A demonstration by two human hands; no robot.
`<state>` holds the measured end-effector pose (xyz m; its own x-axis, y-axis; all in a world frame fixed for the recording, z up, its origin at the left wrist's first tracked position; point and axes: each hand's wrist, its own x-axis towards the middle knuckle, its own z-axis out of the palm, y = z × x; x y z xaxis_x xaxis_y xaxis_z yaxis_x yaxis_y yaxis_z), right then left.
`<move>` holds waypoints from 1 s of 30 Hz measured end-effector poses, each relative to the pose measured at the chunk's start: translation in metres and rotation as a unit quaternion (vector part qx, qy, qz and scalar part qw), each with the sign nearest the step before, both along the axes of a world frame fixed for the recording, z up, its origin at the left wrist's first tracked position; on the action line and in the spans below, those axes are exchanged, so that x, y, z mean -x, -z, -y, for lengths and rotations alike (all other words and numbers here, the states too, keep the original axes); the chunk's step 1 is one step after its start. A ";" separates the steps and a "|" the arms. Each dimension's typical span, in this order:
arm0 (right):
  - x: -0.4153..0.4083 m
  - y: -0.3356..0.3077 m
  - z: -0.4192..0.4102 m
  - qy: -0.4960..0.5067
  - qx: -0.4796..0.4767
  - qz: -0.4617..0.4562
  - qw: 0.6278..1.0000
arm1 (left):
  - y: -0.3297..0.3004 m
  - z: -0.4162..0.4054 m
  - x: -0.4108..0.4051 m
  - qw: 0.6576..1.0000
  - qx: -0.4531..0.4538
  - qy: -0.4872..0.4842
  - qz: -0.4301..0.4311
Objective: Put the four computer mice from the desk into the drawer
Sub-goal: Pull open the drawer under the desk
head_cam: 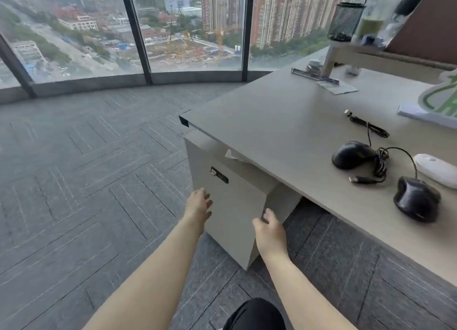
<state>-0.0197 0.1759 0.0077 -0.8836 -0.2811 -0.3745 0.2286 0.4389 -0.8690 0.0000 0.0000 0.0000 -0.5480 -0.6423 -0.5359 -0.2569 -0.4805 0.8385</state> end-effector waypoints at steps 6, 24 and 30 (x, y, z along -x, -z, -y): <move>0.026 0.017 0.017 0.059 0.024 0.011 0.998 | 0.015 0.020 0.056 0.995 -0.091 -0.040 -0.022; -0.004 0.019 -0.001 -0.001 0.029 -0.016 0.999 | 0.041 0.040 0.034 0.988 -0.045 -0.148 0.016; -0.056 0.024 -0.002 -0.087 0.054 0.044 0.994 | 0.038 0.050 -0.060 0.984 -0.040 -0.176 -0.006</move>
<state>0.0364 0.1784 -0.0167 -0.7836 -0.4689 -0.4076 0.2351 0.3835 -0.8931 0.0596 -0.0499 -0.0384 -0.3050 -0.7500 -0.5869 -0.0530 -0.6019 0.7968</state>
